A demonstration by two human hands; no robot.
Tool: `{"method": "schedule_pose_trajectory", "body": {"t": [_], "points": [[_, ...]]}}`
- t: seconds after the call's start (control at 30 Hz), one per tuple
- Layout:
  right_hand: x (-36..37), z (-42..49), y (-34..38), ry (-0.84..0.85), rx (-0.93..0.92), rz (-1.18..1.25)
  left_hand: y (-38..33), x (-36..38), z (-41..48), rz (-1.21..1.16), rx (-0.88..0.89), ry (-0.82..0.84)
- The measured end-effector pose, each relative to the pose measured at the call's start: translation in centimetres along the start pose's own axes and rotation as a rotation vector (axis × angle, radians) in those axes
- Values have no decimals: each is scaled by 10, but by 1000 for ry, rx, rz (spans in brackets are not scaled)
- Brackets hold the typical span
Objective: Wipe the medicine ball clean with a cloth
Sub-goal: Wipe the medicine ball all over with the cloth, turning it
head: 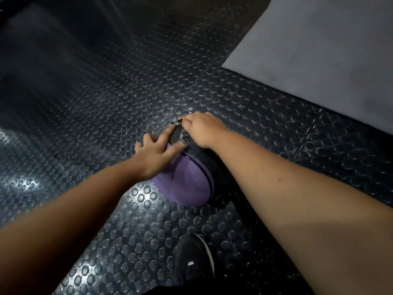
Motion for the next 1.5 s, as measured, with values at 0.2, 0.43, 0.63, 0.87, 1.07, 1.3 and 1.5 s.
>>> {"method": "schedule_pose_trajectory", "body": {"t": [0.2,0.43,0.63,0.87,1.07,1.3,1.5], "points": [[17,-29,-1,-278,-74,-31,3,9,6,-71,164,30],[79,-121,-23,-476,-237,139,13,12,4,-111,217,-4],[29,-30,-56,-153,204,633,25,30,-5,-188,272,-69],[56,-56,-81,-85,525,1234,22,32,-3,-239,280,-109],[130,-109,-54,-227,705,1513,0,39,-10,-409,107,-220],[102,-102,-54,-442,423,1091,16,31,-4,-215,6,-325],[55,-70,-27,-416,28,351,19,39,4,-70,362,-361]]}}
Point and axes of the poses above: each hand's wrist, its own z-axis towards the middle knuckle, its own x-axis out of the palm, y = z × x, the point moved 1 cm from there along z, towards the middle knuckle, and after that the axes turned 4 degrees about y, right-handed, at the moved point
